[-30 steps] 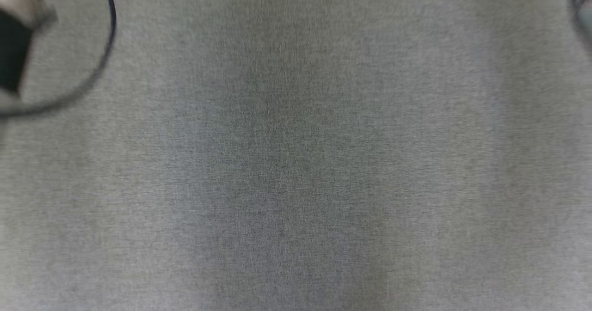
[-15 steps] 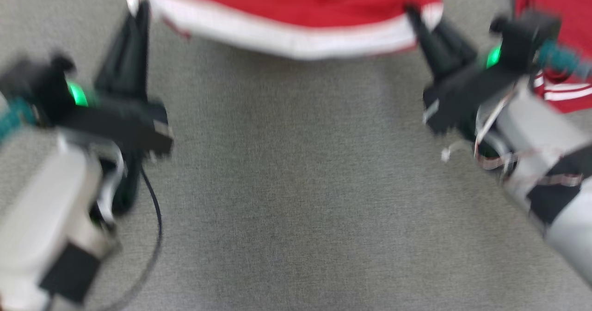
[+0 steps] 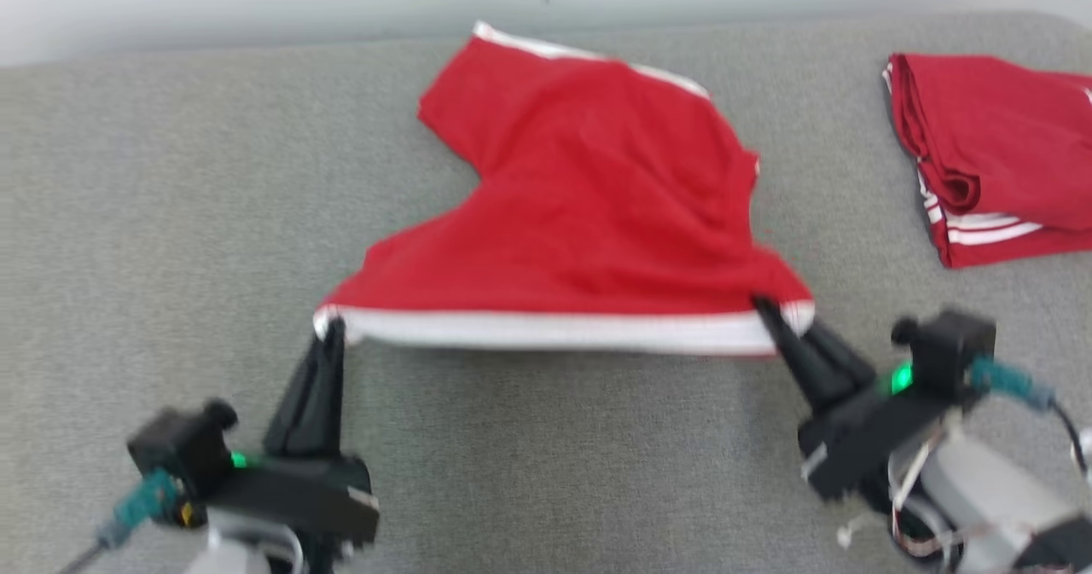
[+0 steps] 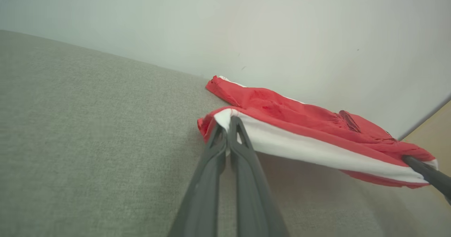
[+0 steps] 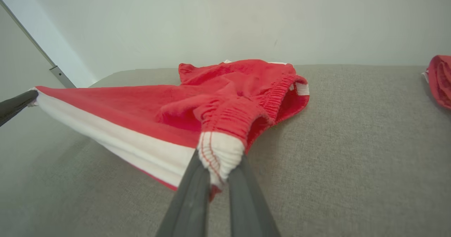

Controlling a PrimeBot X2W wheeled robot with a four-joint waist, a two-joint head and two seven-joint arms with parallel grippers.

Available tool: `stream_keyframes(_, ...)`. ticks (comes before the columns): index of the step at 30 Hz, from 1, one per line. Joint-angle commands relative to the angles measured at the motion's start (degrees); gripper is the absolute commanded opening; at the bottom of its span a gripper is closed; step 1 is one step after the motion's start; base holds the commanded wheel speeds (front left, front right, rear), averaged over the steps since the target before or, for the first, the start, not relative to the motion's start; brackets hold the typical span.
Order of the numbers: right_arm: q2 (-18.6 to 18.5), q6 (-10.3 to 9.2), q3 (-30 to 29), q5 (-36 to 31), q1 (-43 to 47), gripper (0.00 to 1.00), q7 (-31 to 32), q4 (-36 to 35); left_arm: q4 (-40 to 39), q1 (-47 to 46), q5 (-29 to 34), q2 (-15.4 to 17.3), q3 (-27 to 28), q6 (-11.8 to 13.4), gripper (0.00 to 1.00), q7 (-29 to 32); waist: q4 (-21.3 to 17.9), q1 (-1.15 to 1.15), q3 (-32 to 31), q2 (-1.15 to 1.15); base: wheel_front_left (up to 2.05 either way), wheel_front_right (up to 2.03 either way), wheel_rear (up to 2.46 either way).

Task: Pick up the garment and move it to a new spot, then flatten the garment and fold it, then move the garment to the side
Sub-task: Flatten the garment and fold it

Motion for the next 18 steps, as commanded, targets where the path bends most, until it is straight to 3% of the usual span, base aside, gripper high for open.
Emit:
stream_keyframes(1, -0.5, -0.16, -1.0, -0.6, 3.1, 0.0, 0.0, -0.9, 0.4, 3.0, 1.0, -0.9, 0.5, -0.6, 0.0, -0.2, 1.3, 0.02, -2.1, 0.01, 0.0, 0.0, 0.0)
stream_keyframes(9, 1.3, -0.16, -5.6, -3.1, 17.4, 0.0, 2.5, -5.4, 3.1, 13.2, 3.7, -4.5, 4.0, -2.7, 0.0, -0.2, 1.9, 0.02, -5.7, 0.01, 0.0, 0.0, 0.0)
stream_keyframes(18, 3.1, -0.16, -10.6, -6.5, 28.3, 0.0, 6.9, -11.0, 4.1, 17.7, 6.6, -6.0, 7.2, -4.8, 0.0, -0.2, 2.1, 0.02, -6.8, 0.01, 0.0, 0.0, 0.0)
